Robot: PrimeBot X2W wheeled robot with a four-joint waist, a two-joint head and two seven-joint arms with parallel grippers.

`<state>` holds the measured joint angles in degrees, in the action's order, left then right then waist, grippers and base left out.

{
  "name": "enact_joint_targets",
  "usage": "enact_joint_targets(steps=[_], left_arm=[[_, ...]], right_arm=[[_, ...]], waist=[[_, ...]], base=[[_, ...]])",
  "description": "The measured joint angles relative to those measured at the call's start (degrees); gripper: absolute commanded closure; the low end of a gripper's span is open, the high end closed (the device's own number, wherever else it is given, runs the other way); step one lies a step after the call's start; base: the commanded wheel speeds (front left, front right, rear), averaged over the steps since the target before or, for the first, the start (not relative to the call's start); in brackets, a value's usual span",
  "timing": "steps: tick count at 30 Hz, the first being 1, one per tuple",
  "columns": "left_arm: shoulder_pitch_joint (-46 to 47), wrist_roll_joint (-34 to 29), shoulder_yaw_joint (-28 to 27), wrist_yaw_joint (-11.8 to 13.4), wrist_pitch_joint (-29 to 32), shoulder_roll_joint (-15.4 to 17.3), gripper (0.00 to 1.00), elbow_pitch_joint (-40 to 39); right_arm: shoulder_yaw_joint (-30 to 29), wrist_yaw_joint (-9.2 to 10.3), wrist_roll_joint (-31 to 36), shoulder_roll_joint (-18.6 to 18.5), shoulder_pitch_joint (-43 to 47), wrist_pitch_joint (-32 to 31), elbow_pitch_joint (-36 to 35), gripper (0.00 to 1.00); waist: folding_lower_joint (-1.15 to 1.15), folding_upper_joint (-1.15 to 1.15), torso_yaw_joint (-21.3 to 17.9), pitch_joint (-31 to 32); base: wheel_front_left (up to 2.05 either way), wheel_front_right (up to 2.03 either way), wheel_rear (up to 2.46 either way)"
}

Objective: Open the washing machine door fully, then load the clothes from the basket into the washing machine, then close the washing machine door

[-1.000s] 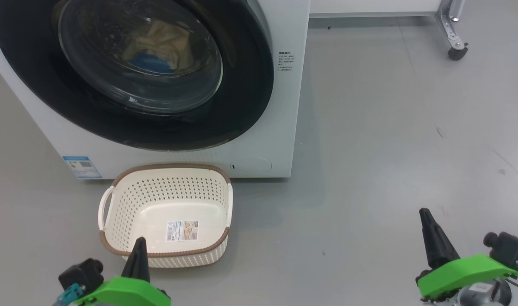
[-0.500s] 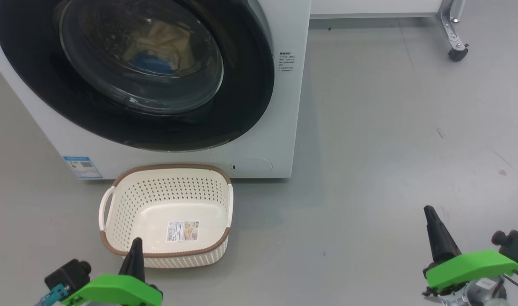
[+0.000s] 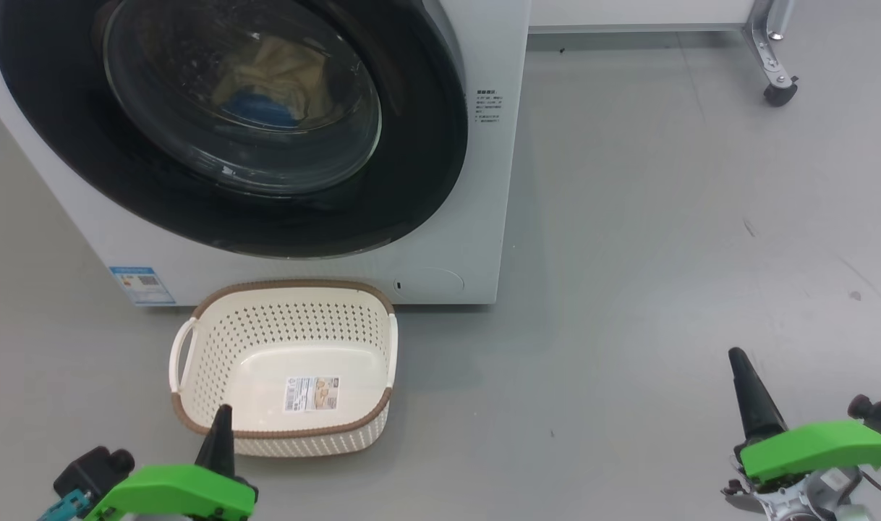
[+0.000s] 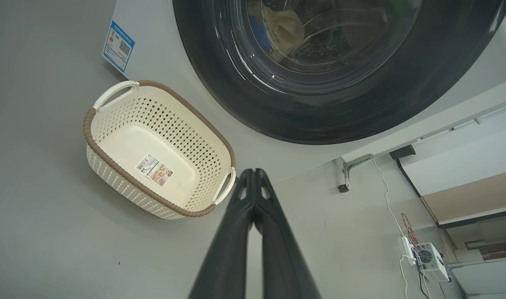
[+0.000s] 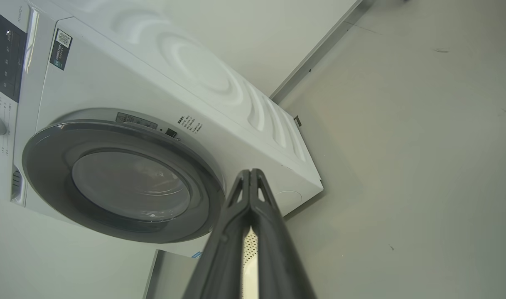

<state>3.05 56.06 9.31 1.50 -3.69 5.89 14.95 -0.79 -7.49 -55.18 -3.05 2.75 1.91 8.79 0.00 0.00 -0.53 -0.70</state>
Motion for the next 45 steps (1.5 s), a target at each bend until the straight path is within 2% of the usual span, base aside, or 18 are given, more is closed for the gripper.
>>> enact_joint_targets(steps=[45], left_arm=[[0.19, 26.3, -9.1, -6.05, 6.57, -2.0, 1.0, 0.4]], right_arm=[[-3.01, 0.0, -27.65, -0.12, -3.69, -4.55, 4.97, 1.0]], waist=[[0.0, 0.0, 0.39, 0.37]], base=[[0.0, 0.0, 0.0]])
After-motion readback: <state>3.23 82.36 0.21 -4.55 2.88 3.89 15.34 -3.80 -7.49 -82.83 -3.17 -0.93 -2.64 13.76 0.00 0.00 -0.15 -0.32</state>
